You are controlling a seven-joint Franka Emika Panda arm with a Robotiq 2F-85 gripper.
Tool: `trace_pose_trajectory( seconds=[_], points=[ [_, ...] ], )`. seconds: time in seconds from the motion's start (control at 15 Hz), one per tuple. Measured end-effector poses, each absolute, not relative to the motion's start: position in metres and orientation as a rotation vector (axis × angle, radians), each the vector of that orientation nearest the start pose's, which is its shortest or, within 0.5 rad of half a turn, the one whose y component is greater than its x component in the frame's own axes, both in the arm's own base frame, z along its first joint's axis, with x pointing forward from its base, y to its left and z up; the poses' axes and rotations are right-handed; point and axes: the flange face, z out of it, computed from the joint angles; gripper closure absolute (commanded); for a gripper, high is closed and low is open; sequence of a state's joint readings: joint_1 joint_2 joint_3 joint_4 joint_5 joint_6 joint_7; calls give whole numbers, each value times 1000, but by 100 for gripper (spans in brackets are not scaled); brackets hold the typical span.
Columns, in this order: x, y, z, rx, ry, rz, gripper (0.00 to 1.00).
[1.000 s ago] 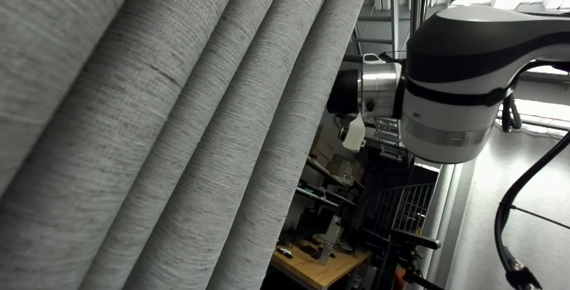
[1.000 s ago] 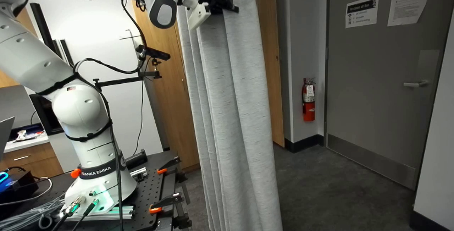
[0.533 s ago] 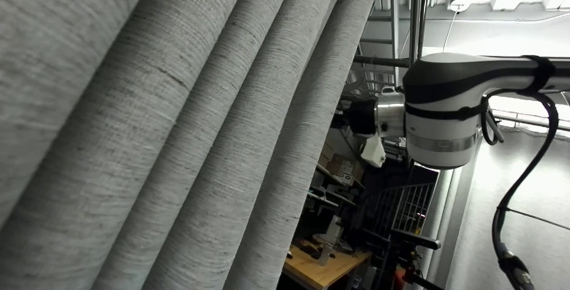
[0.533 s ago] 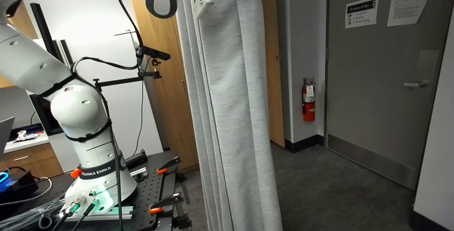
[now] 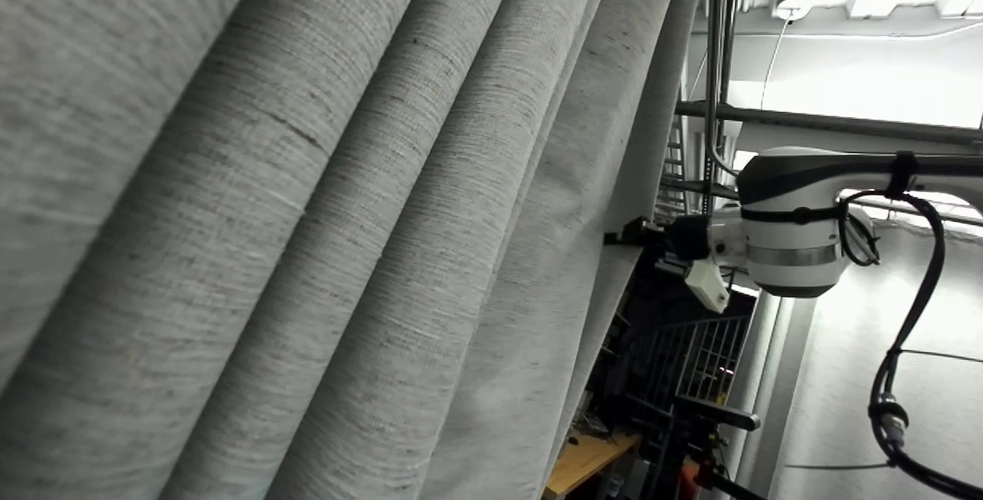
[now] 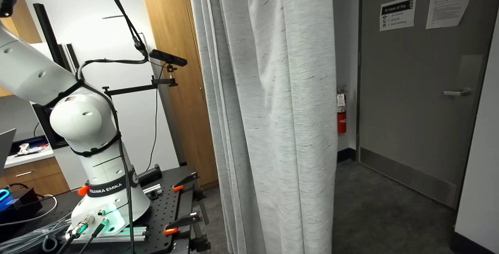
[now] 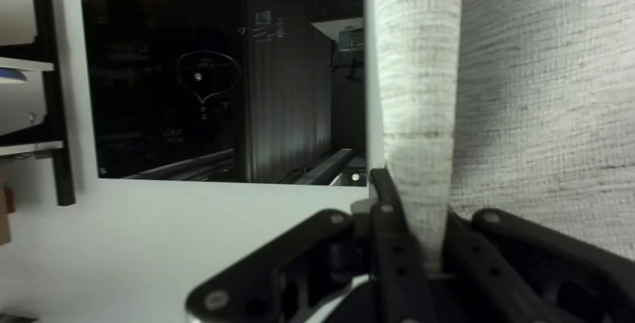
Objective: Slide the curtain to close
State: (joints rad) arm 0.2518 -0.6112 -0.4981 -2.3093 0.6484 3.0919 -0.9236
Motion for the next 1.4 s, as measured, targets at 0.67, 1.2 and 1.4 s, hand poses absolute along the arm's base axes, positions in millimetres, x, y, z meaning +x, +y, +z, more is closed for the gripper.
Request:
trace_pose_trajectory(
  seconds=[0.67, 1.2, 1.4],
  points=[
    [294, -425, 655, -2374, 659, -1949, 100],
    [292, -489, 664, -2259, 704, -1970, 100],
    [323, -471, 656, -2310, 602, -1924, 100]
  ],
)
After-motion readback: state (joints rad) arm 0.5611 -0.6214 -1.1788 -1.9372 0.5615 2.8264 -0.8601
